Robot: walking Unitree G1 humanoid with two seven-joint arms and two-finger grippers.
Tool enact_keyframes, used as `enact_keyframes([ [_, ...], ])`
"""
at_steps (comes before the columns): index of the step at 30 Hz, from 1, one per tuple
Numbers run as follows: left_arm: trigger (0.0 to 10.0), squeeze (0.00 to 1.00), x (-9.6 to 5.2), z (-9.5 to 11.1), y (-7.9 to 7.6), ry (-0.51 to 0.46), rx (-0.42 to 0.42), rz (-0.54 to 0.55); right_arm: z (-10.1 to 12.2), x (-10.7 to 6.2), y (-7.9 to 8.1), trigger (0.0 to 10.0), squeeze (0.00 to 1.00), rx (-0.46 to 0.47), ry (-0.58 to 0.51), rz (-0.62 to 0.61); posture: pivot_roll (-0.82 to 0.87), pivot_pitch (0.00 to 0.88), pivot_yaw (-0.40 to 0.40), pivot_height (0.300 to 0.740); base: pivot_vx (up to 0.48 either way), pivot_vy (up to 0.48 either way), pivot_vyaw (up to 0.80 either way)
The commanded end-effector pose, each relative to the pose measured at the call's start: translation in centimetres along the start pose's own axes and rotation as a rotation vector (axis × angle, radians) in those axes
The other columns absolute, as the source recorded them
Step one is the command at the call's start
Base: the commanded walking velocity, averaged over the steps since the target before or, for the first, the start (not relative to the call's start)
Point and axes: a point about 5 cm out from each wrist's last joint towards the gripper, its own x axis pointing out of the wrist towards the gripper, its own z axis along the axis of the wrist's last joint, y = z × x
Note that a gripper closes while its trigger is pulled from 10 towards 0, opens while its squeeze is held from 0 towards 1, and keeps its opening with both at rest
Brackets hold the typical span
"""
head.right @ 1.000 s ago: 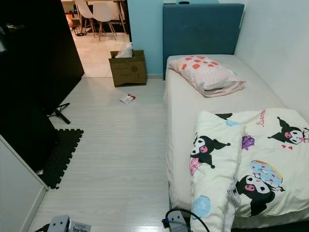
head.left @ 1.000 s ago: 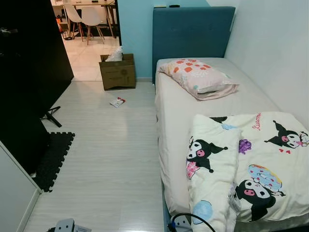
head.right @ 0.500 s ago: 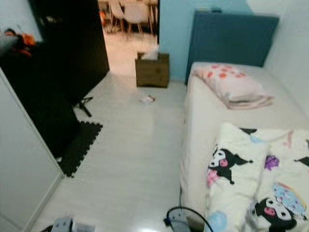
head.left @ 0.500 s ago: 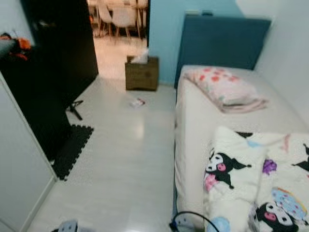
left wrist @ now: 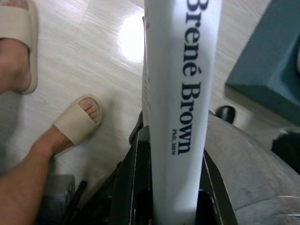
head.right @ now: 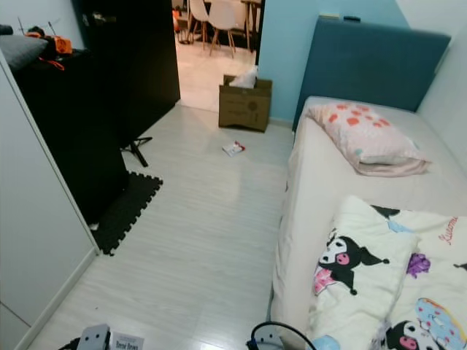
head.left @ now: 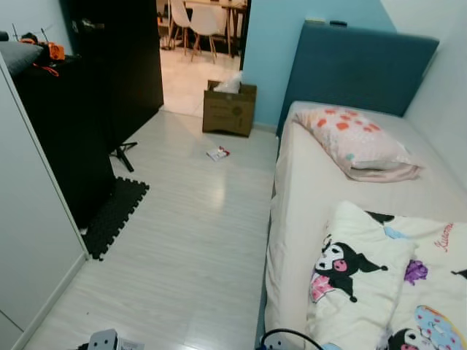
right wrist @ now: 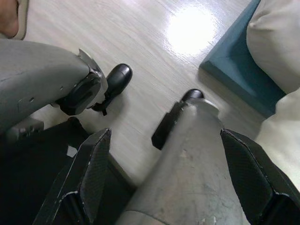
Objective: Clean up the room
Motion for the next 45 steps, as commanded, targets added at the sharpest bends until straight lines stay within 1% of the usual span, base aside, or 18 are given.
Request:
enact_keyframes([
  [1,10.0,0.00,0.0,-0.3,-0.2,0.000,-0.025,0.001,-0.5,-0.2,-0.4,10.0,0.00,0.004,0.014,-0.009,0.15,0.000,-0.059,0.740,0.000,0.000,0.00],
  [5,10.0,0.00,0.0,-0.3,-0.1,0.000,-0.027,0.003,-0.6,-0.1,-0.2,10.0,0.00,0.023,0.002,0.007,0.15,0.000,-0.061,0.740,0.000,0.000,0.00],
  [8,10.0,0.00,0.0,-0.3,-0.1,0.000,-0.027,0.004,-0.6,-0.1,-0.2,10.0,0.00,0.021,-0.005,0.001,0.16,0.000,-0.061,0.740,0.000,0.000,0.56],
  [11,10.0,0.00,-0.1,-0.4,0.1,0.004,-0.024,0.007,-0.4,0.0,0.4,10.0,0.00,0.003,-0.016,0.011,0.15,0.000,-0.053,0.740,0.000,0.000,0.74],
  [14,10.0,0.00,-0.1,-0.4,0.1,0.002,-0.023,0.008,-0.4,0.1,0.6,10.0,0.00,-0.004,-0.016,0.013,0.16,0.000,-0.051,0.740,0.000,0.000,0.74],
  [18,10.0,0.00,0.0,-0.1,0.1,-0.006,-0.025,0.010,-0.6,0.2,0.8,10.0,0.00,0.008,-0.013,-0.006,0.15,0.000,-0.046,0.740,0.000,0.000,0.71],
  [19,10.0,0.00,0.0,-0.1,0.1,-0.007,-0.025,0.010,-0.5,0.1,0.5,10.0,0.00,0.010,-0.015,-0.015,0.15,0.000,-0.044,0.740,0.000,0.000,0.00],
  [21,10.0,0.00,0.0,-0.1,0.1,-0.007,-0.025,0.010,-0.5,0.1,0.5,10.0,0.00,0.010,-0.015,-0.015,0.15,0.000,-0.044,0.740,0.000,0.000,0.00],
  [24,10.0,0.00,0.0,0.2,0.0,-0.013,-0.024,0.007,-0.3,-0.1,-0.4,10.0,0.00,0.023,-0.014,-0.041,0.15,0.000,-0.044,0.740,0.000,0.000,0.00],
  [28,10.0,0.00,0.1,0.3,-0.2,-0.018,-0.027,-0.001,-0.2,-0.2,-0.6,10.0,0.00,0.020,-0.013,-0.042,0.14,0.000,-0.045,0.740,0.000,0.000,0.00],
  [35,10.0,0.00,0.2,0.3,-0.5,-0.018,-0.031,-0.007,0.0,-0.2,-0.8,10.0,0.00,-0.016,-0.012,-0.026,0.14,0.000,-0.054,0.740,0.000,0.000,0.79],
  [39,10.0,0.00,0.1,0.1,-0.5,-0.015,-0.031,-0.005,0.9,-0.1,-0.7,10.0,0.00,-0.031,-0.014,-0.063,0.15,0.000,-0.057,0.740,0.000,0.000,0.80],
  [40,10.0,0.00,0.1,0.1,-0.4,-0.015,-0.031,-0.003,0.7,-0.1,-0.9,10.0,0.00,-0.011,0.005,-0.088,0.15,0.000,-0.059,0.740,0.000,0.000,0.00],
  [41,10.0,0.00,0.1,0.1,-0.4,-0.015,-0.031,-0.003,0.2,-0.2,-1.0,10.0,0.00,-0.026,0.024,-0.089,0.15,0.000,-0.061,0.740,0.000,0.000,0.00],
  [42,10.0,0.00,0.1,0.1,-0.4,-0.015,-0.031,-0.003,0.2,-0.2,-1.0,10.0,0.00,-0.026,0.024,-0.089,0.15,0.000,-0.061,0.740,0.000,0.000,0.00],
  [43,10.0,0.00,0.1,0.1,-0.4,-0.016,-0.031,-0.002,-0.5,-0.2,-1.0,10.0,0.00,-0.039,0.043,-0.083,0.15,0.000,-0.062,0.740,0.000,0.000,0.00],
  [44,10.0,0.00,0.1,0.1,-0.3,-0.017,-0.031,-0.001,-1.0,-0.3,-1.0,10.0,0.00,-0.016,0.057,-0.079,0.15,0.000,-0.065,0.740,0.000,0.000,0.00],
  [45,10.0,0.00,0.1,0.1,-0.3,-0.017,-0.031,-0.001,-1.0,-0.3,-1.0,10.0,0.00,-0.016,0.057,-0.079,0.15,0.000,-0.065,0.740,0.000,0.000,0.00],
])
